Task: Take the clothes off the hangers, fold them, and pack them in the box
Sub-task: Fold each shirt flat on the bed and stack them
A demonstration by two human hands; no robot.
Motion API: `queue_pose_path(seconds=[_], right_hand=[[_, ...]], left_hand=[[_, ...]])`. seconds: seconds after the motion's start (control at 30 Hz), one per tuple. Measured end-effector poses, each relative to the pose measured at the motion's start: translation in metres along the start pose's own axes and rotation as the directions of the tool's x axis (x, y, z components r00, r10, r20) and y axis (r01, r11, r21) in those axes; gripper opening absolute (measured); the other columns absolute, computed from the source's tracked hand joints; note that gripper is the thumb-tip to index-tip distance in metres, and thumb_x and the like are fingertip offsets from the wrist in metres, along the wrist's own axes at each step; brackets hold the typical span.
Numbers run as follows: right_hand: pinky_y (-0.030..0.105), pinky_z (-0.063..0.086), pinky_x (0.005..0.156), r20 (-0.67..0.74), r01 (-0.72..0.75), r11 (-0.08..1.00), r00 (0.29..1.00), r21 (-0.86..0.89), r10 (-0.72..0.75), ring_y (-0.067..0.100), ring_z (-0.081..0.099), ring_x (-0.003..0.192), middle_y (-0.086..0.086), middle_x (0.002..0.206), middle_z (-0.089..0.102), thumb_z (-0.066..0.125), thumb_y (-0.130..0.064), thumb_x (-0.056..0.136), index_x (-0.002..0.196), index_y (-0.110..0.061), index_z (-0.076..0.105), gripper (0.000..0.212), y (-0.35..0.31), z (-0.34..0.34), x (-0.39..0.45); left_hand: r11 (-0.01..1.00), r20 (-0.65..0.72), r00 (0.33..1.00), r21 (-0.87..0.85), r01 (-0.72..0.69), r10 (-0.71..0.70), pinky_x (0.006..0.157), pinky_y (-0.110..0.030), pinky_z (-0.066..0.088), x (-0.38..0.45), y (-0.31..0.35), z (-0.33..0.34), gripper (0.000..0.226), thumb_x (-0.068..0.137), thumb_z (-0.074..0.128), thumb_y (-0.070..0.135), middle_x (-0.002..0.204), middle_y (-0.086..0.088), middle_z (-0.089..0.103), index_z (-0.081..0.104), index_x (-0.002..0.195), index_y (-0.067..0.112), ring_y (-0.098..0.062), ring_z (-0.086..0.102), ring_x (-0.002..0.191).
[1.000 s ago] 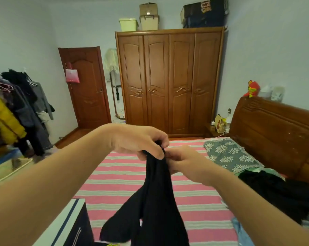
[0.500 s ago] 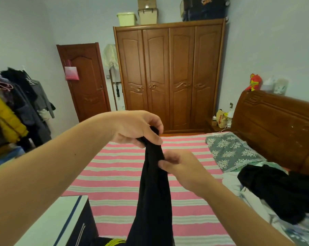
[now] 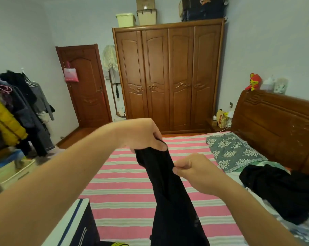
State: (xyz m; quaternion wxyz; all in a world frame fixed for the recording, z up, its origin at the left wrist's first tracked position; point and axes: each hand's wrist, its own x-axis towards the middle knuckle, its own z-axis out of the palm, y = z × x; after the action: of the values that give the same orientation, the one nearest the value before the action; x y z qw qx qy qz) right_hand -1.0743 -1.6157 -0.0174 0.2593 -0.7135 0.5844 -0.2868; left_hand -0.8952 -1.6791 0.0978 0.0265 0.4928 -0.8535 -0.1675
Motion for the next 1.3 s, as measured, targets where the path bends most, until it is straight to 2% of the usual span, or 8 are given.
queue_pose_path(seconds=[0.17, 0.3, 0.47, 0.67, 0.93, 1.07, 1.17, 1.3], right_hand=[[0.022, 0.051, 0.091, -0.207, 0.064, 0.91, 0.978, 0.409, 0.025, 0.006, 0.062, 0.11, -0.014, 0.116, 0.067, 0.061, -0.033, 0.099, 0.127, -0.032, 0.059, 0.028, -0.016, -0.009, -0.005], [0.011, 0.032, 0.054, -0.517, -0.009, 0.999, 0.856, -0.041, -0.014, 0.013, 0.055, 0.075, -0.008, 0.085, 0.061, 0.062, -0.016, 0.096, 0.098, -0.022, 0.07, 0.01, -0.003, -0.008, 0.011], [0.033, 0.047, 0.062, -0.452, -0.405, 0.853, 0.861, -0.33, 0.234, 0.032, 0.056, 0.072, 0.001, 0.071, 0.051, 0.055, -0.015, 0.09, 0.078, -0.017, 0.068, 0.018, 0.079, 0.001, 0.016], [0.036, 0.05, 0.074, -0.395, -0.572, 0.708, 0.813, -0.413, 0.427, 0.036, 0.064, 0.094, 0.012, 0.099, 0.069, 0.053, -0.008, 0.082, 0.093, -0.015, 0.066, 0.018, 0.172, -0.001, -0.008], [0.037, 0.041, 0.066, -0.555, -0.614, 0.671, 0.755, -0.415, 0.348, 0.035, 0.055, 0.089, 0.013, 0.099, 0.053, 0.049, -0.004, 0.09, 0.089, -0.011, 0.044, 0.009, 0.194, -0.017, 0.0], [0.042, 0.051, 0.074, -0.673, -0.645, 0.756, 0.512, 0.109, 0.534, 0.042, 0.061, 0.094, 0.02, 0.109, 0.061, 0.055, -0.005, 0.09, 0.099, -0.009, 0.059, 0.011, 0.201, -0.072, 0.015], [0.044, 0.059, 0.072, -0.552, -0.347, 0.662, 0.369, 0.665, 0.748, 0.029, 0.063, 0.084, 0.013, 0.117, 0.06, 0.047, 0.005, 0.096, 0.124, -0.014, 0.062, 0.038, 0.181, -0.091, 0.018], [0.051, 0.061, 0.075, -0.647, -0.33, 0.77, 0.418, 0.546, 0.638, 0.031, 0.066, 0.08, 0.013, 0.116, 0.061, 0.036, 0.008, 0.093, 0.123, -0.028, 0.065, 0.055, 0.201, -0.033, -0.038]], left_hand=[[0.987, -0.25, 0.958, -0.037, -0.156, 0.142, 0.085, -0.032, 0.059, 0.008, 0.031, 0.022, 0.016, 0.098, 0.064, 0.034, 0.09, 0.007, 0.07, 0.077, 0.103, 0.026, -0.009, 0.066, 0.085], [0.982, -0.175, 0.967, 0.051, -0.179, 0.186, 0.092, -0.036, 0.058, 0.008, 0.044, 0.027, 0.013, 0.097, 0.066, 0.027, 0.101, 0.002, 0.069, 0.074, 0.107, 0.023, -0.016, 0.067, 0.097], [0.962, -0.192, 0.971, 0.257, -0.091, 0.143, 0.09, -0.034, 0.056, 0.004, 0.011, 0.009, 0.009, 0.096, 0.067, 0.024, 0.104, 0.005, 0.066, 0.067, 0.104, 0.029, -0.017, 0.064, 0.101], [0.808, -0.413, 0.906, 0.501, 0.312, -0.094, 0.079, -0.041, 0.06, 0.016, -0.099, 0.004, 0.024, 0.1, 0.062, 0.033, 0.099, -0.005, 0.066, 0.067, 0.117, 0.017, -0.028, 0.068, 0.089], [0.888, -0.708, 0.648, 0.064, 0.456, -0.282, 0.073, -0.051, 0.059, 0.03, -0.171, 0.04, 0.006, 0.103, 0.055, 0.019, 0.092, -0.013, 0.064, 0.051, 0.099, 0.017, -0.035, 0.063, 0.077], [0.904, -0.752, 0.615, 0.061, 0.423, -0.237, 0.065, -0.05, 0.058, 0.032, -0.203, 0.056, 0.013, 0.103, 0.05, 0.013, 0.086, -0.014, 0.065, 0.044, 0.094, 0.019, -0.036, 0.06, 0.069], [0.932, -0.808, 0.468, -0.274, 0.239, -0.358, 0.073, -0.041, 0.047, 0.025, -0.192, 0.078, 0.011, 0.107, 0.044, 0.02, 0.092, -0.007, 0.06, 0.053, 0.104, 0.015, -0.029, 0.056, 0.08], [0.793, -0.724, 0.392, -0.608, 0.026, -0.568, 0.076, -0.034, 0.04, -0.012, -0.183, 0.173, 0.016, 0.105, 0.046, 0.017, 0.094, -0.005, 0.059, 0.06, 0.102, 0.01, -0.026, 0.055, 0.087]])
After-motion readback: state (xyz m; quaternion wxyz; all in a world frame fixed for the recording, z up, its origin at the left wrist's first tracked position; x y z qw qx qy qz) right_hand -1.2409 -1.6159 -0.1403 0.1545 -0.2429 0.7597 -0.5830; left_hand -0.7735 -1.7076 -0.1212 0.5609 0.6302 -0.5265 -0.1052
